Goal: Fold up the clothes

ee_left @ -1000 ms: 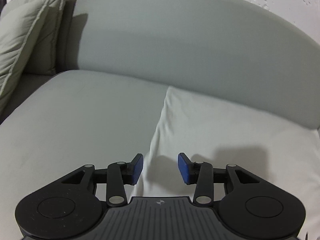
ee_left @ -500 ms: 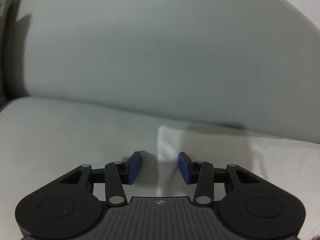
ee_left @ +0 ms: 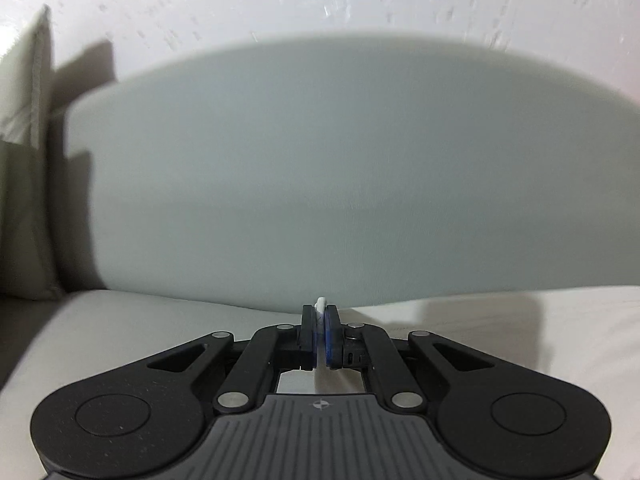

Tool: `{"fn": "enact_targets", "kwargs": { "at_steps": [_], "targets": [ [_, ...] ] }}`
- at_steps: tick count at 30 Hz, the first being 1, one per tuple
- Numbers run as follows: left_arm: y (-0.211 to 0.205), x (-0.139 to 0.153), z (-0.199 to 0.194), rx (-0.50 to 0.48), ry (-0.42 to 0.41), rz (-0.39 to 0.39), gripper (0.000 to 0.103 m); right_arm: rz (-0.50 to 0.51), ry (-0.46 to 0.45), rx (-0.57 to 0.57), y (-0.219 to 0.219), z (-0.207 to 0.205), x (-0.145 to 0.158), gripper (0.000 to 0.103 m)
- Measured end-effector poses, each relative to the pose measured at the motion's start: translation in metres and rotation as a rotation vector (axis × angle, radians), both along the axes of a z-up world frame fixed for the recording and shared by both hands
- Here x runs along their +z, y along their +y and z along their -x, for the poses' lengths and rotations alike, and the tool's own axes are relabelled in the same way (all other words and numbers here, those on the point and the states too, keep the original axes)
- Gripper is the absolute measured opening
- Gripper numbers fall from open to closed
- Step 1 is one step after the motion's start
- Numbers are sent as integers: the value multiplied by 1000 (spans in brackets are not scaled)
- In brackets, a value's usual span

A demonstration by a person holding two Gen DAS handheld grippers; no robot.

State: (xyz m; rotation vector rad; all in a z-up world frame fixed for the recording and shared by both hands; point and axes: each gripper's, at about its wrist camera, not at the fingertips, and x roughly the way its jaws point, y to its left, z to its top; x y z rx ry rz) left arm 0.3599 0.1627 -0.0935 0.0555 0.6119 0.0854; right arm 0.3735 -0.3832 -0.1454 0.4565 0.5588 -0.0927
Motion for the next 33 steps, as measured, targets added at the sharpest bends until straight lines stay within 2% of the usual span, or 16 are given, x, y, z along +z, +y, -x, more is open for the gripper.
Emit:
{"fn": "enact_targets", "kwargs": {
  "at_steps": [3, 6, 8, 9, 13, 16, 19, 22, 26, 28, 30, 33],
  "targets": [
    [-3, 27, 43, -13, -28, 4, 3, -25, -20, -7, 2, 36, 28, 7],
    [-2, 50, 94, -13, -45, 56, 3, -53, -28, 2, 4, 83, 58, 7],
    [2, 57, 126, 3, -31, 100, 3, -73, -35, 10, 7, 132, 76, 7],
    [3, 58, 141, 12, -19, 121, 3, -90, -36, 10, 7, 154, 85, 7],
    [25, 49, 189, 68, 74, 193, 3, -170, 17, 4, 3, 195, 102, 7],
    [27, 26, 223, 97, 192, 196, 3, -183, 106, -5, -10, 218, 80, 6],
    [9, 4, 254, 97, 266, 93, 3, -177, 213, -11, -4, 252, 50, 6],
    [-3, 1, 286, 94, 246, 49, 4, -165, 261, -36, 0, 264, 28, 6],
    [7, 26, 319, 101, 149, 70, 4, -201, 172, -65, 0, 302, 54, 6],
    [2, 31, 335, 97, 126, 40, 4, -196, 125, -66, 0, 319, 69, 6],
    [-4, 25, 349, 92, 143, 10, 4, -183, 113, -61, 0, 333, 74, 6],
    [-12, 5, 352, 105, 234, -31, 4, -155, 164, -64, 1, 342, 57, 6]
  ]
}}
